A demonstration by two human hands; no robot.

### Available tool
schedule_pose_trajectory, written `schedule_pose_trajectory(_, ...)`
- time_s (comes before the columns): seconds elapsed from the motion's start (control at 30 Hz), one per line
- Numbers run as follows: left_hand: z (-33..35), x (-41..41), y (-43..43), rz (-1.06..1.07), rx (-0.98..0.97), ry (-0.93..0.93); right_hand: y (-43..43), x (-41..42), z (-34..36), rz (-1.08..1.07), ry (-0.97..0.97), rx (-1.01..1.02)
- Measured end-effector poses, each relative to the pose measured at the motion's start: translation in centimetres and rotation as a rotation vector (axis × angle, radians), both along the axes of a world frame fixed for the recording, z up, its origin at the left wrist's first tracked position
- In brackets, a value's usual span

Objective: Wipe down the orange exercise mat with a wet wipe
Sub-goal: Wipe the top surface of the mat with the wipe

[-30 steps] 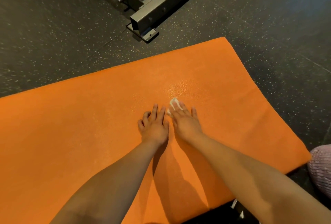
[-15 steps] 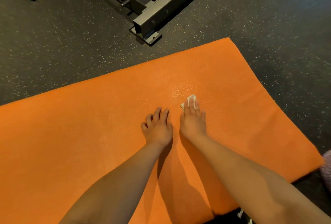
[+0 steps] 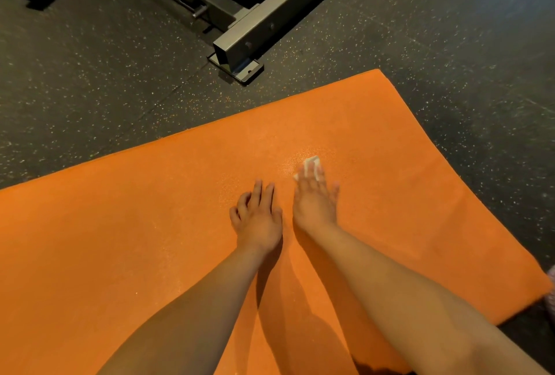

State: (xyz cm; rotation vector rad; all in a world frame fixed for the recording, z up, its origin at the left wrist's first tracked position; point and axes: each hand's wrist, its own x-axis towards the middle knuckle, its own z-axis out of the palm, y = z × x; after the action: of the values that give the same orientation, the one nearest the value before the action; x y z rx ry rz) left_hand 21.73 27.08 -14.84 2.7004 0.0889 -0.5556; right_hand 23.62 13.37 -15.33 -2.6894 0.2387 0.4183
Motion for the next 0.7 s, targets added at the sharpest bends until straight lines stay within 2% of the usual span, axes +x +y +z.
schedule_pose_trajectory(0.07, -0.1, -0.1, 0.1, 0.003, -0.027, -0.024, 1.1, 0.0, 0.4, 0.231, 0.017, 0.028)
schedule_pose_trajectory(0.13, -0.2, -0.2, 0.5, -0.005, -0.042, -0.047, 0.7, 0.2, 0.5, 0.365, 0.020, -0.005)
schedule_pose_trajectory(0.2, -0.3, -0.2, 0.7, -0.025, -0.027, -0.045, -0.5, 0.7, 0.4, 0.297, 0.021, -0.048)
schedule_pose_trajectory(0.3, -0.1, 0.1, 0.5, -0.013, -0.018, -0.010, -1.4, 1.5, 0.6, -0.022, 0.069, -0.036)
schedule_pose_trajectory(0.33, 0.0, 0.0, 0.5, -0.008, -0.014, -0.004, -0.8, 1.6, 0.9, -0.041, 0.076, -0.020)
schedule_pose_trajectory(0.47, 0.3, 0.1, 0.5, 0.025, -0.052, -0.012, 2.0, 0.0, 1.3, 0.312, 0.072, 0.040)
schedule_pose_trajectory(0.53, 0.6, 0.1, 0.7, 0.012, -0.062, -0.030, 0.8, 0.2, 1.2, 0.374, 0.045, 0.009)
schedule_pose_trajectory(0.6, 0.8, 0.1, 0.9, -0.005, -0.045, -0.027, -0.8, 0.9, 1.0, 0.273, 0.040, -0.047)
schedule_pose_trajectory(0.7, 1.0, 0.1, 0.8, 0.009, -0.028, -0.008, -1.5, 1.6, 1.0, 0.002, 0.081, -0.078)
